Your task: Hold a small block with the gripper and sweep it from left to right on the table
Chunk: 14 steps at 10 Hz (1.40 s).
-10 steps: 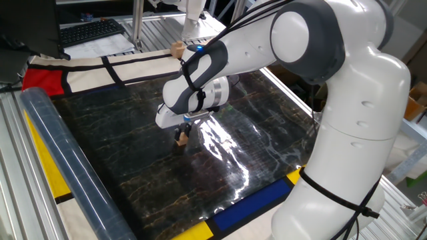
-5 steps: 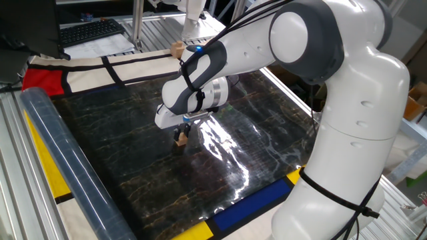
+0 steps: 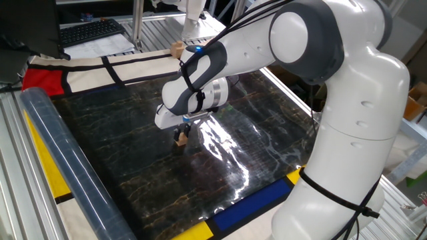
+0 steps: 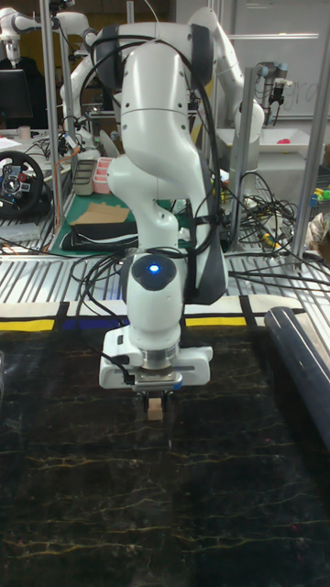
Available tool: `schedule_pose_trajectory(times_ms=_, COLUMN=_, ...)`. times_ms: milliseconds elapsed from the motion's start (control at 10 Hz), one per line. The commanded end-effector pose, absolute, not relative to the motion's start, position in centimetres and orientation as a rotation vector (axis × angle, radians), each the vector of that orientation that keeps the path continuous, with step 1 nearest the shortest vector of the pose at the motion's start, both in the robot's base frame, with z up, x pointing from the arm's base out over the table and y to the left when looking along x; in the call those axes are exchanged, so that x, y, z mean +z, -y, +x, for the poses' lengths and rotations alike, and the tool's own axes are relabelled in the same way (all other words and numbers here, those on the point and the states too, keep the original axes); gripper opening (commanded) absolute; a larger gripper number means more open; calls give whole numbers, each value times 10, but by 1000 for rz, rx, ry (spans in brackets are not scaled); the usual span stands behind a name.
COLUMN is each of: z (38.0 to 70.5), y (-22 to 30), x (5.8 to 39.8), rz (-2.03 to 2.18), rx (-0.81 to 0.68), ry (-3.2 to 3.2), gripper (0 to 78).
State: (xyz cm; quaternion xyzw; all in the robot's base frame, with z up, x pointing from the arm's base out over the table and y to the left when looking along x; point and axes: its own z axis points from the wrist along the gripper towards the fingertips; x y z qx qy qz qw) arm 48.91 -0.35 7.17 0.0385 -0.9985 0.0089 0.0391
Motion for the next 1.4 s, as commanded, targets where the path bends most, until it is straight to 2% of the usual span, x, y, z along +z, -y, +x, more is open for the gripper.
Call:
schedule_pose_trajectory(times_ms=100, z=489, y=4, x=71, rz=150, rx=44, ry=3061, gripper=12)
schedule_pose_trajectory(times_ms=500, z=490, y=1, x=72, rz=165, rx=-2, ry=3062, gripper=12)
schedule_pose_trajectory(times_ms=1400, z=487, y=-60, x=70, rz=74, rx=-27, ry=3078, gripper=12)
